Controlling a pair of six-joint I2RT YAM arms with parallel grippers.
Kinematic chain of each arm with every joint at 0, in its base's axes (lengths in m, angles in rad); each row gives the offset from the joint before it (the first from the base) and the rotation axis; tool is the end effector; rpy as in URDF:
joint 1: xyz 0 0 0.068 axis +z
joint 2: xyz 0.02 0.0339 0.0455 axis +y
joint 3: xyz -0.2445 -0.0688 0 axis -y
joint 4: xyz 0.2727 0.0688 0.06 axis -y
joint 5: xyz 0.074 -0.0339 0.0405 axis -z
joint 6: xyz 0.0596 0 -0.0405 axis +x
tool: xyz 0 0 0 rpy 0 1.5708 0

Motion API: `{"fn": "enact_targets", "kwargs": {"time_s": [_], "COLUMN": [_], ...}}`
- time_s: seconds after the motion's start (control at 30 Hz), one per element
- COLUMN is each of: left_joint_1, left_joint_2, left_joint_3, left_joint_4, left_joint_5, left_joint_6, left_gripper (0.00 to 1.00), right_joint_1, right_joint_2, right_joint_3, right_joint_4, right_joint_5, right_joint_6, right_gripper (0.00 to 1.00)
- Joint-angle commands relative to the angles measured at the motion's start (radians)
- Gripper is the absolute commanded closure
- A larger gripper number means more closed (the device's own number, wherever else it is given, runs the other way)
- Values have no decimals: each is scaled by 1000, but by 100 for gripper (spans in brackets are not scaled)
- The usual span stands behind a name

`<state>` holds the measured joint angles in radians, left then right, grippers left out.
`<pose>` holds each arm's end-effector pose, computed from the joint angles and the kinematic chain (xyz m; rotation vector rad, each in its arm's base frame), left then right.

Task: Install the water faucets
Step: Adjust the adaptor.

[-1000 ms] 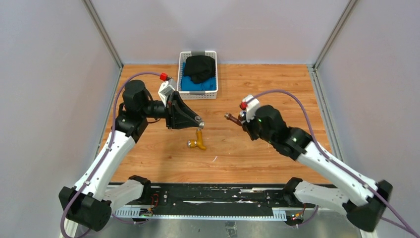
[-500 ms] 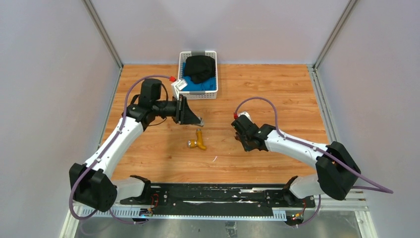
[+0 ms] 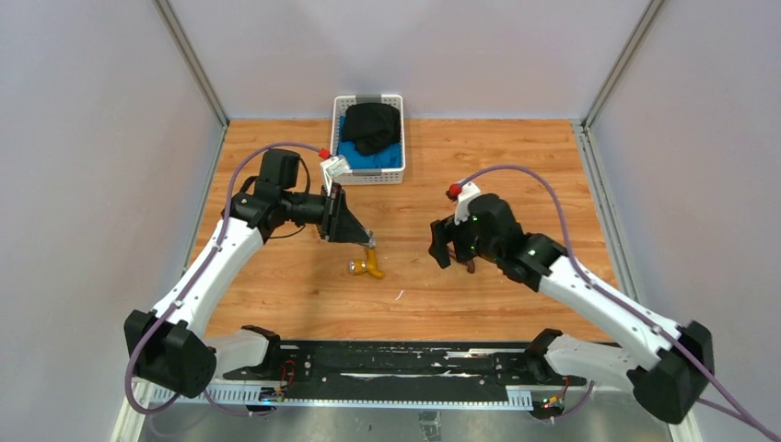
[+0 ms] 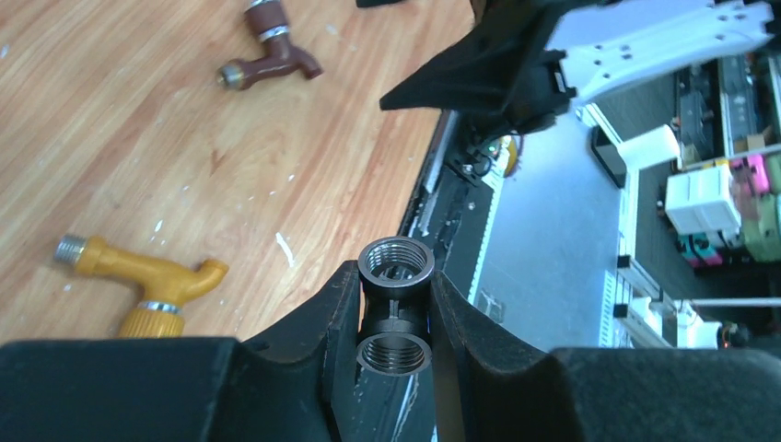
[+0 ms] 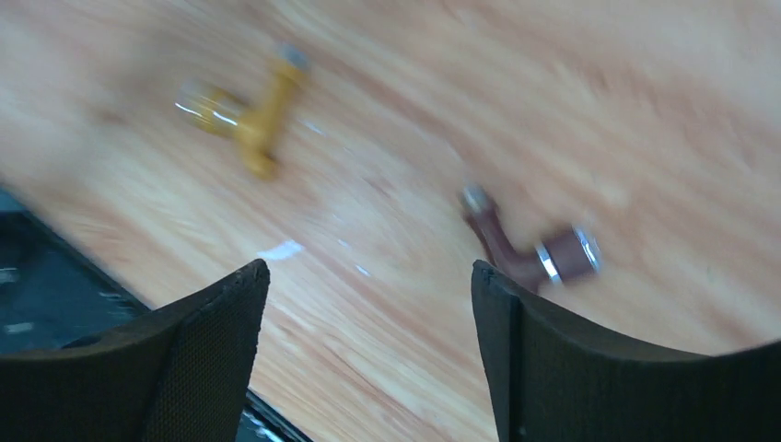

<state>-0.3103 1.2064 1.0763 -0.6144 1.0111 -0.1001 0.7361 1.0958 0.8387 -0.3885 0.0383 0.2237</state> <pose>0.2595 -0.1363 0.2945 0.7540 2.1103 -1.3747 0.2193 0.1956 0.2393 -0.5517 2.1913 0.4819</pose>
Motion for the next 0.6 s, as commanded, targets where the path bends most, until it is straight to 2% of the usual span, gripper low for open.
{"fn": "enact_targets", "kwargs": {"time_s": [0.0,0.17,0.37,0.47,0.57], "left_joint_1": [-15,-42,-44,-45,-47], "left_joint_2": [-44,-58,-75,-82,-84], "left_joint_3": [48,63,59,56,55], "left_joint_4": [-43,-44,-43,-44,-43], "left_joint_5": [171,226,247,252,251], "left_joint_6": [122,152,152,151,148], "left_gripper": [100,100,100,100,100], "right_joint_1": [-10,-10,-9,-6,8], "right_joint_2": [-131,-57,44,95,121], "right_joint_3": [58,121,115,122,127], "right_joint_4": [167,291,509,564,582], "right_joint_5": [-363,-673,-854,-957,-983], "right_joint_6": [-63,30,153,196,199], "right_gripper": [23,26,27,27,28]}}
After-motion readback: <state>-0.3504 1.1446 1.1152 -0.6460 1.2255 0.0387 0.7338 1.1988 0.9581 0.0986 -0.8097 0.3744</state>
